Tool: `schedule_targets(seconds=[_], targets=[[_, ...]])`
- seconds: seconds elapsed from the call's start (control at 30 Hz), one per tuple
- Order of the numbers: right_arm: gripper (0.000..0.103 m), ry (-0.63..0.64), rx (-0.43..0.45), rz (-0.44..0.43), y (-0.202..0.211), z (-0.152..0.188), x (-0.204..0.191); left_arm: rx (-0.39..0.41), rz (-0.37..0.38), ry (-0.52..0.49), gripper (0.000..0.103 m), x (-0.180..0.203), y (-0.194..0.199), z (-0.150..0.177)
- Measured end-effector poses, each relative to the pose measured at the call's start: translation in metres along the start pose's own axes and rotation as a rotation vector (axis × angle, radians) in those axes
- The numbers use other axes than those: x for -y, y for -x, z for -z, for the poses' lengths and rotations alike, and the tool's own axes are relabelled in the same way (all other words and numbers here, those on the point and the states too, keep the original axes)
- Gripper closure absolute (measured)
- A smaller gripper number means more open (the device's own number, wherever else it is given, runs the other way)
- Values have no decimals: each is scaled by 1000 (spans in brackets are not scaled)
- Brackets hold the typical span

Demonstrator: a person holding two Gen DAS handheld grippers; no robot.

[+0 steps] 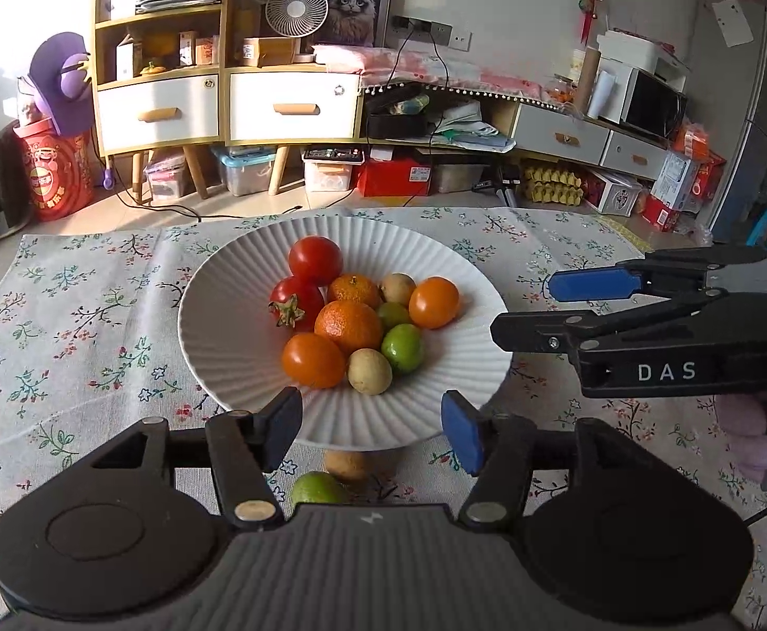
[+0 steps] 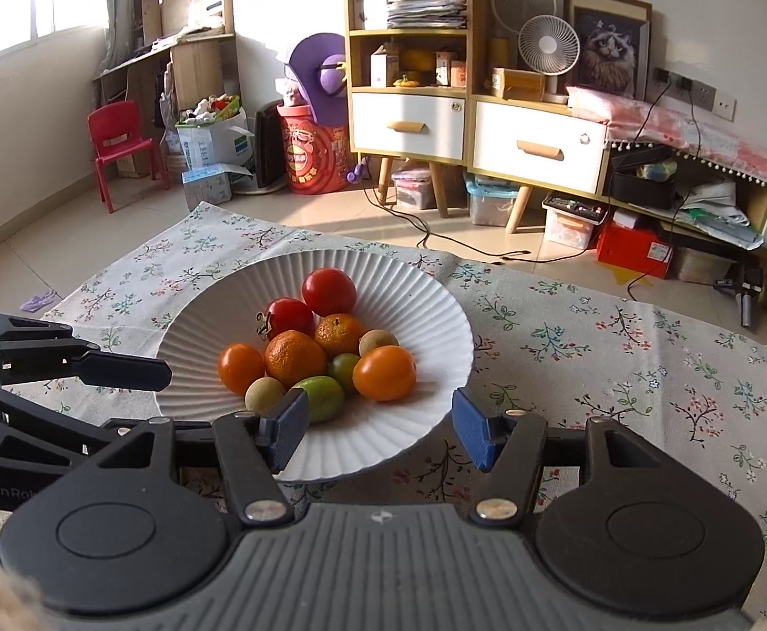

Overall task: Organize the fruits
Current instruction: 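Withdraw both tools from the plate toward the remaining loose fruits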

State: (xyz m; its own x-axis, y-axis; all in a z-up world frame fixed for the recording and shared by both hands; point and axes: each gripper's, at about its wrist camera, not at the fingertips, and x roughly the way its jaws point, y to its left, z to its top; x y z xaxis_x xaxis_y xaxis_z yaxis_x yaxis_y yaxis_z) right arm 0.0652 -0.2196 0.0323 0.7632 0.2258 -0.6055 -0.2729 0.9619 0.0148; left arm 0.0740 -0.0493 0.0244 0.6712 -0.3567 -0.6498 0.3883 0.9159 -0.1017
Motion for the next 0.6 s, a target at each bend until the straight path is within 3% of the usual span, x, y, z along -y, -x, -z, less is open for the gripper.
schedule_targets(seconds=[0.23,0.4,0.6], targets=[[34,-8,-3,-6,15,10,-9,2,-14,45,24,-4,16,2],[28,-19,-11,-15,22,18,-14,-13,-35,47,18,-3,22,9],[11,-58,-18,26,27,29,-18,-24,-50,53,10,-7,29,20]])
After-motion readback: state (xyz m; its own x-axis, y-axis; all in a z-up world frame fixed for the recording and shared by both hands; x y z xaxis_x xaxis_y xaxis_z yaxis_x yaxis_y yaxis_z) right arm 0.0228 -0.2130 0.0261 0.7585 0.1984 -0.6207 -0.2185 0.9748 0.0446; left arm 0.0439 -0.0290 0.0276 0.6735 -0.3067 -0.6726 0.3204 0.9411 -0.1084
